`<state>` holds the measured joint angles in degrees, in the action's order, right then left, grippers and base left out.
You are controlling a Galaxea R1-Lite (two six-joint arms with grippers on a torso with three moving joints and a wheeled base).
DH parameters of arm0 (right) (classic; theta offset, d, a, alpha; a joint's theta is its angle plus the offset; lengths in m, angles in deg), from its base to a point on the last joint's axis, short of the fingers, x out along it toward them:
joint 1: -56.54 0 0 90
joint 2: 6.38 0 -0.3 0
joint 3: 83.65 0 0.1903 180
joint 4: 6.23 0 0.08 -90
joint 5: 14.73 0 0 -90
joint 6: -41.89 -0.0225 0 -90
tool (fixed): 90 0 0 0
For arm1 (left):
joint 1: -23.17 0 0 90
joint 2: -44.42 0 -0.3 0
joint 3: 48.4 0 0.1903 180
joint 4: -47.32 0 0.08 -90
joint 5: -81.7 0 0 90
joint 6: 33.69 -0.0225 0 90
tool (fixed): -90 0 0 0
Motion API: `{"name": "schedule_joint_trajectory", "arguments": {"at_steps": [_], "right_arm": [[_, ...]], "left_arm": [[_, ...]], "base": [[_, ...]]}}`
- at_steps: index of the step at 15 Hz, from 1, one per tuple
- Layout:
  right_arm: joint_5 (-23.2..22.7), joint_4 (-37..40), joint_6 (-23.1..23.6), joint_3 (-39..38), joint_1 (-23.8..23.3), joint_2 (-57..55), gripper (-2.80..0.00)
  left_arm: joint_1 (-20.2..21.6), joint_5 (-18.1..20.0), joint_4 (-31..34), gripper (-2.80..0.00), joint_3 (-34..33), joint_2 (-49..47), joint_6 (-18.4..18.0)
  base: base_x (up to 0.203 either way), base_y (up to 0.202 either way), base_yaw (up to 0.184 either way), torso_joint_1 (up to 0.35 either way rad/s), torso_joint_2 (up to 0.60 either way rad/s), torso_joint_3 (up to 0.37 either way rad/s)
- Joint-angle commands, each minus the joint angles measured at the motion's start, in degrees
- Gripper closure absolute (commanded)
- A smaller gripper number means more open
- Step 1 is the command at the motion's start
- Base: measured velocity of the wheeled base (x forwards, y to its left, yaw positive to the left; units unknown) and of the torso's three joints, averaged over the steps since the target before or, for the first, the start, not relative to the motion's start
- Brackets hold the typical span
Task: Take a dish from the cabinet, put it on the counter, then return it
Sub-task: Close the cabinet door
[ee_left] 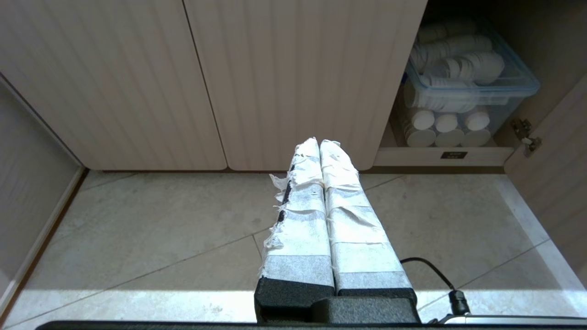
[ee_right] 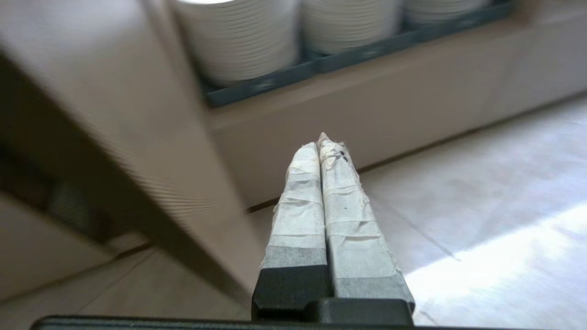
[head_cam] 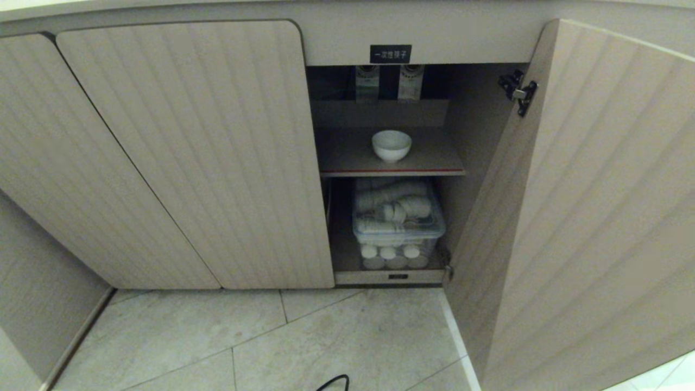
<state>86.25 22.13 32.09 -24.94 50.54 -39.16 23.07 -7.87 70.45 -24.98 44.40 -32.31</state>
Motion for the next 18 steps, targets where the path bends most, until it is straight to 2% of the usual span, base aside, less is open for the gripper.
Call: {"name": "schedule_joint_trajectory", "arguments": {"at_steps": [1, 9, 11, 13, 18], "right_arm": [[-3.8, -0.3, -0.3, 0.8, -0.3, -1.9, 0.00], [-4.2, -0.7, -3.4, 0.5, -0.2, -2.0, 0.00], [-4.3, -0.8, -5.7, 0.5, -0.3, -2.3, 0.00], [-6.1, -1.3, -7.3, 0.3, -0.4, -2.7, 0.00], [-8.2, -6.1, -7.4, 0.4, -1.4, -6.1, 0.00]], "left_arm": [[0.0, 0.0, 0.0, 0.00, 0.0, 0.0, 0.0], [0.0, 0.0, 0.0, 0.00, 0.0, 0.0, 0.0], [0.0, 0.0, 0.0, 0.00, 0.0, 0.0, 0.0], [0.0, 0.0, -0.1, 0.00, 0.0, 0.0, 0.0], [0.0, 0.0, -0.1, 0.00, 0.0, 0.0, 0.0]], "base": [[0.000, 0.000, 0.000, 0.000, 0.00, 0.000], [0.000, 0.000, 0.000, 0.000, 0.00, 0.000], [0.000, 0.000, 0.000, 0.000, 0.00, 0.000], [0.000, 0.000, 0.000, 0.000, 0.00, 0.000], [0.000, 0.000, 0.000, 0.000, 0.00, 0.000]]}}
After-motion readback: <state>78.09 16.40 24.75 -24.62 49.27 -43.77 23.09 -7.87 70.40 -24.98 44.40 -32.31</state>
